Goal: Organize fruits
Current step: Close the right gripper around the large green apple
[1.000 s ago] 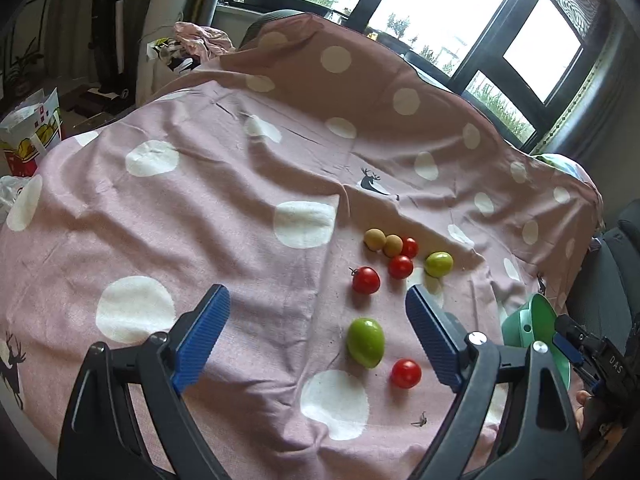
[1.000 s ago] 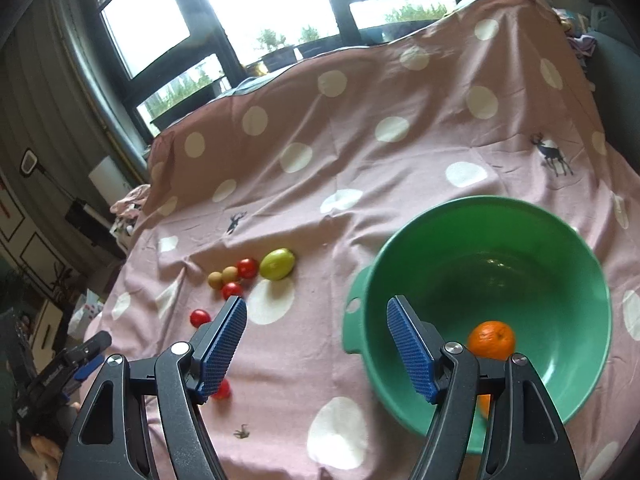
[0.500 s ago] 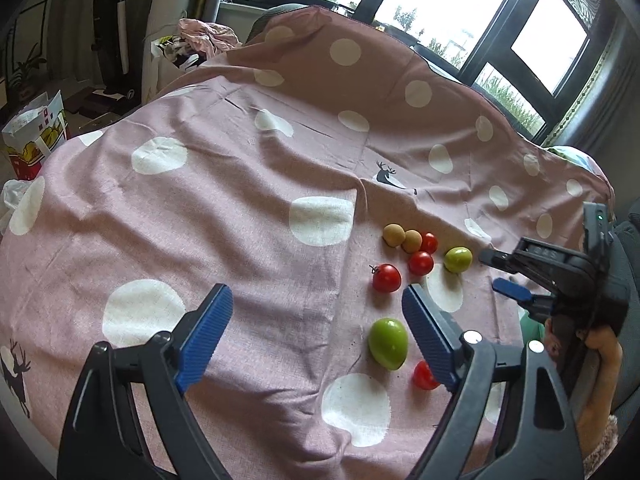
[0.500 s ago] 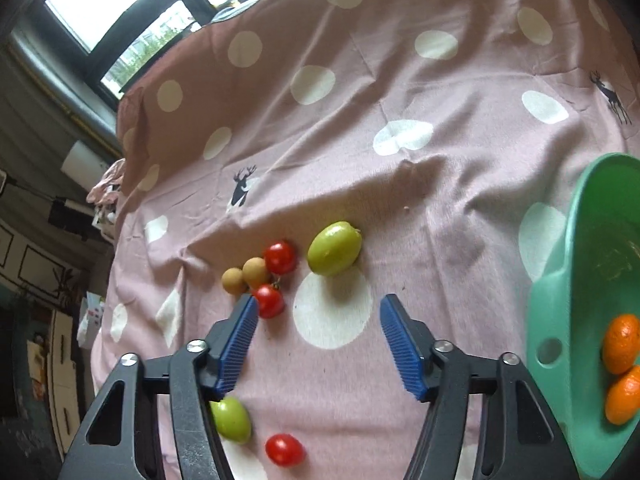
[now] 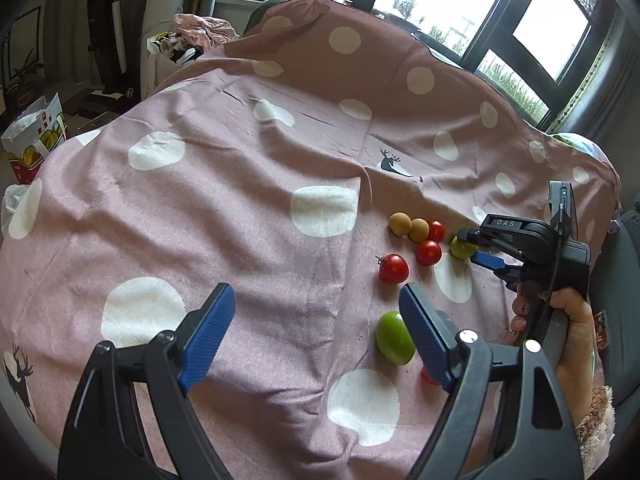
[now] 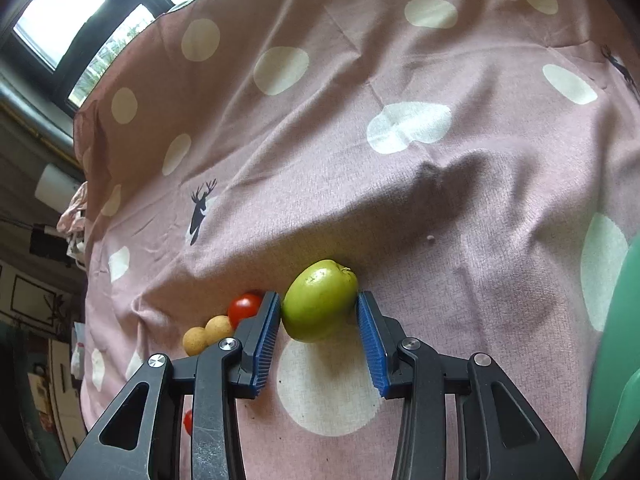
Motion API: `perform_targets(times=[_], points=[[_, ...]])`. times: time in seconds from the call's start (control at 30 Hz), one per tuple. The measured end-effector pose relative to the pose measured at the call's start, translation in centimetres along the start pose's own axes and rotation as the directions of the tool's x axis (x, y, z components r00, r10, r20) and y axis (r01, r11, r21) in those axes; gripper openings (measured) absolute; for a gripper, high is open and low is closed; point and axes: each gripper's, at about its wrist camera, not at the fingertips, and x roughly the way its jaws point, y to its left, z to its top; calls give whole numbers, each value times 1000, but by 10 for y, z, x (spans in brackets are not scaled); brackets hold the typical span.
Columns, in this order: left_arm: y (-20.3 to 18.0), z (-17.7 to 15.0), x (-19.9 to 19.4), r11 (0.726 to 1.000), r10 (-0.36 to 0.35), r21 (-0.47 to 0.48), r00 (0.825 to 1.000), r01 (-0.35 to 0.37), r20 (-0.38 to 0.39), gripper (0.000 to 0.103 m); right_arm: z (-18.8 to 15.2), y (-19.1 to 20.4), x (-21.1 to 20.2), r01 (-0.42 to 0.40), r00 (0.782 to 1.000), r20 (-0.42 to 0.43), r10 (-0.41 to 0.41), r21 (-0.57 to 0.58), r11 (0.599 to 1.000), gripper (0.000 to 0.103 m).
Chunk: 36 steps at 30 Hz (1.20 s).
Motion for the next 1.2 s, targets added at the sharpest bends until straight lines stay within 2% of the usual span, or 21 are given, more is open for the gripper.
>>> perform_targets(times=[0.2, 0.37, 0.57, 0.73, 0.9, 1.07, 1.2], points=[[-7, -3, 3, 1000, -26, 15, 999, 26, -19, 83, -6, -2, -13, -15, 1000, -10, 15, -63, 998, 40], [-17, -8, 5, 998, -45, 41, 998, 46, -43, 83, -25, -14, -45, -86, 996, -41, 82, -110, 990, 40], [-29, -16, 9, 995, -69, 69, 995, 74, -73, 83, -67, -32, -74, -175, 976, -158, 149, -166, 971, 40], [-40, -21, 14, 990, -104, 88, 989, 114, -106, 83, -100, -42, -71, -164, 958, -266, 105, -208, 964, 40], [-51, -28, 18, 985, -114, 115, 985, 129, -131, 83, -108, -36, -74, -143, 964, -259, 68, -284, 948, 40], [-62, -33, 20, 974, -164, 130, 973, 185, -160, 80, -107, -31, -82, -98, 972, -234, 24, -309, 946, 40], [-70, -38, 22, 963, -214, 121, 958, 240, -193, 75, -95, -34, -98, -99, 985, -165, 55, -270, 958, 52]])
